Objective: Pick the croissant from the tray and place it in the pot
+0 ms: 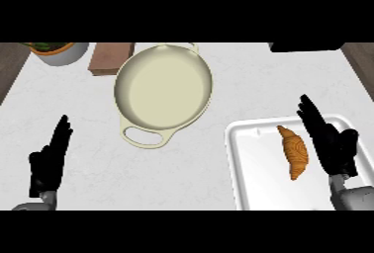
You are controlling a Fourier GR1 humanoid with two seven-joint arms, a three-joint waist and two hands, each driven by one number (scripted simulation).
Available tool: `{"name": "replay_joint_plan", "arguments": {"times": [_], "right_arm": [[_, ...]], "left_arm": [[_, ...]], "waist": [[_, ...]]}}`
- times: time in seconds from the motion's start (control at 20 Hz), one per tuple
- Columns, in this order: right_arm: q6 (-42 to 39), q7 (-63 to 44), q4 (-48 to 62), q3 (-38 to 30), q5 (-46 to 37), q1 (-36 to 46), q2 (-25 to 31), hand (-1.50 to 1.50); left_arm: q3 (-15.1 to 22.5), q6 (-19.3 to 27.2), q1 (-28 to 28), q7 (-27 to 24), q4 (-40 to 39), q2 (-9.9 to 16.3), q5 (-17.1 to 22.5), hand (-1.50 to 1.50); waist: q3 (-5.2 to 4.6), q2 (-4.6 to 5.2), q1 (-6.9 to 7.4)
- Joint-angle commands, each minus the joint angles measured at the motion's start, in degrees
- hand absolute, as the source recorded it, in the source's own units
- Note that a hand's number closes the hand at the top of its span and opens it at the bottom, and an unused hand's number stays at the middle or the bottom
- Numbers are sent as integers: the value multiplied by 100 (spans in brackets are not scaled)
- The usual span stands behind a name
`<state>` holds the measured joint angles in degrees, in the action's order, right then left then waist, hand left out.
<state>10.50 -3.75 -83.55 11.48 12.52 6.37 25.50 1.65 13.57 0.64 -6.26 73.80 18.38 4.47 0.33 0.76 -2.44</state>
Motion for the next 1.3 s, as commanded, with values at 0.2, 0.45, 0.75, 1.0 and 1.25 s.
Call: {"name": "replay_joint_plan", "arguments": {"times": [0.2, 0.45, 0.75, 1.0, 1.25], "right_arm": [[194, 1185, 660, -974, -691, 165, 1061, -150], [1736, -422, 1964, -672, -2388, -207, 1587, -150], [1604, -1591, 1066, 515, -3743, -200, 1520, -150], [330, -3576, -555, 593, -3868, 133, 2024, -150], [-618, -5156, -2269, 636, -3599, -154, 2188, -150]], "left_arm": [[811, -1184, 218, 629, 665, -599, 673, 0], [1167, -1566, 424, 1139, 913, -874, 1029, 0], [1103, -1602, 80, 1725, 1504, -776, 1320, 0], [1191, -1339, 16, 2291, 2094, -775, 1249, 0], [1072, -1416, -101, 2252, 2184, -751, 1340, 0]], "waist": [[-19, -81, 165], [-37, -10, 325], [-46, -101, 279], [-47, -117, 246], [-46, -121, 171]]}}
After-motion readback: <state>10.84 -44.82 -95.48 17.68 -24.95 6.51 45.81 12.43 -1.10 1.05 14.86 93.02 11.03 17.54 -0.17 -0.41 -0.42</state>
